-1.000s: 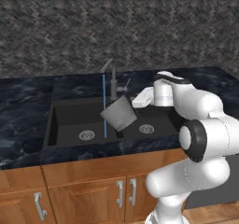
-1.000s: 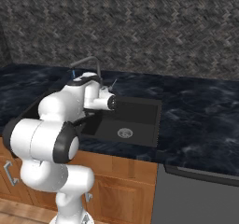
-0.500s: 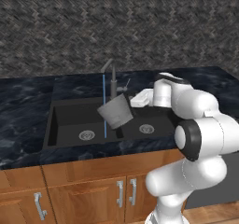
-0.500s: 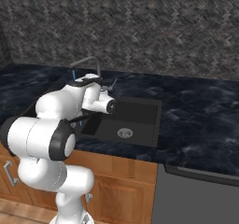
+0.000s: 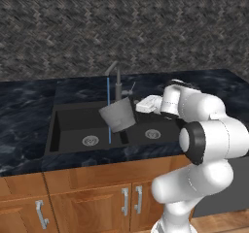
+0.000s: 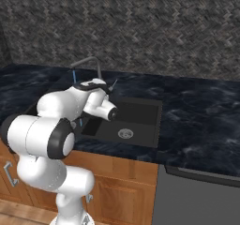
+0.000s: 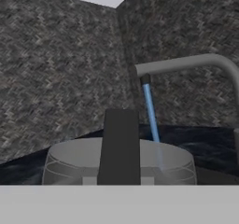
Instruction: Turn on the sink faucet and place the jug under the water for a few seconds to fill it up.
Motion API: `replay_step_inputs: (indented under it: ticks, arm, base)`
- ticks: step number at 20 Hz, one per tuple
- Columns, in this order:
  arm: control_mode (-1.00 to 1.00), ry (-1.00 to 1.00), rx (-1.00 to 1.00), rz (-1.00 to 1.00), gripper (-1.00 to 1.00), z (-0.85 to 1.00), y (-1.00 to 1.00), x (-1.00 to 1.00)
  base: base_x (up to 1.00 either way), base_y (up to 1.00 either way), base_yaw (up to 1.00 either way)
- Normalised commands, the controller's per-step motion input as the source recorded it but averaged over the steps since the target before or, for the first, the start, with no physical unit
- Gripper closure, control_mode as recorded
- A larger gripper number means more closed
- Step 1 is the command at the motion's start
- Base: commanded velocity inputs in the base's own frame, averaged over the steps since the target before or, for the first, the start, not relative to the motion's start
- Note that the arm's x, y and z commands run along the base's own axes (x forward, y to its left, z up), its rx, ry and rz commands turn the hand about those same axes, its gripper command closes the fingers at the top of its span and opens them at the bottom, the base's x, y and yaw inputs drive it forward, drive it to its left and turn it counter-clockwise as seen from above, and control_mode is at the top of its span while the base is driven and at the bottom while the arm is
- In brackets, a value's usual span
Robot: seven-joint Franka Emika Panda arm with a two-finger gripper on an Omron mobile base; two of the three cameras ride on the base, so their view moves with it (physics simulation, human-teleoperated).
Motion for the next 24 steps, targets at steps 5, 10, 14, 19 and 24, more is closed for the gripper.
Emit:
replay_step_inputs:
  ticks: [5,10,14,19,24]
  arm:
    - [-1.00,-0.02,0.03,0.00,1.00,0.00,0.08,0.07]
    - [-1.00,-0.05,0.03,0.00,1.00,0.00,0.13,0.14]
    - [-1.00,-0.06,0.03,0.00,1.00,0.00,0.19,0.29]
    - [-1.00,-0.07,0.07,0.01,1.00,0.00,0.03,0.05]
    - [-1.00,-0.08,0.11,0.02,1.00,0.00,0.00,0.00]
  base:
    - [0.00,0.00,0.00]
    - [0.00,0.00,0.00]
    - [0.00,0.00,0.00]
    - [0.00,0.00,0.00]
    - [0.00,0.00,0.00]
